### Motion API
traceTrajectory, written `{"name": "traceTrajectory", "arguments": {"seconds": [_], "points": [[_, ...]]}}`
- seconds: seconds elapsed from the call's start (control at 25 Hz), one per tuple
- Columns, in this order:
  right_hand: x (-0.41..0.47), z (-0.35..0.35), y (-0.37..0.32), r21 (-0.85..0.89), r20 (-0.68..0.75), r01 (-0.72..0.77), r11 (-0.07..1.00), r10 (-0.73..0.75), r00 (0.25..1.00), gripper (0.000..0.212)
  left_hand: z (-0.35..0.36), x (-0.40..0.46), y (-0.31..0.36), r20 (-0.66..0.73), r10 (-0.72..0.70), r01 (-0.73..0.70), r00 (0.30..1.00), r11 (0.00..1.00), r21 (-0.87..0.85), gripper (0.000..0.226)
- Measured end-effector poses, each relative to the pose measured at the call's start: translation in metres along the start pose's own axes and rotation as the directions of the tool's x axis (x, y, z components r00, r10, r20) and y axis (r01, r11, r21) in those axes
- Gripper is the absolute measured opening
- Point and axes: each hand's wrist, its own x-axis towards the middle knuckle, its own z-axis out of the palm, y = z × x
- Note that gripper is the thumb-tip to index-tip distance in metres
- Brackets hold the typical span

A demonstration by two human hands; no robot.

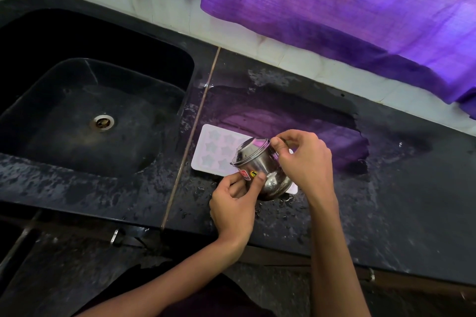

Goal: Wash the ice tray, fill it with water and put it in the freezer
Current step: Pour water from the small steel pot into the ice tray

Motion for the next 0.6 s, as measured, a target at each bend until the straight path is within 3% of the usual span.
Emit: {"name": "traceTrajectory", "arguments": {"seconds": [0.6], "points": [[-0.0033, -0.0045, -0.0006, 0.004, -0.009, 0.010, 1.000, -0.010, 1.000, 0.015, 0.0016, -0.0039, 0.0034, -0.002, 0.012, -0.012, 1.000, 1.000, 0.022, 0.033]]}}
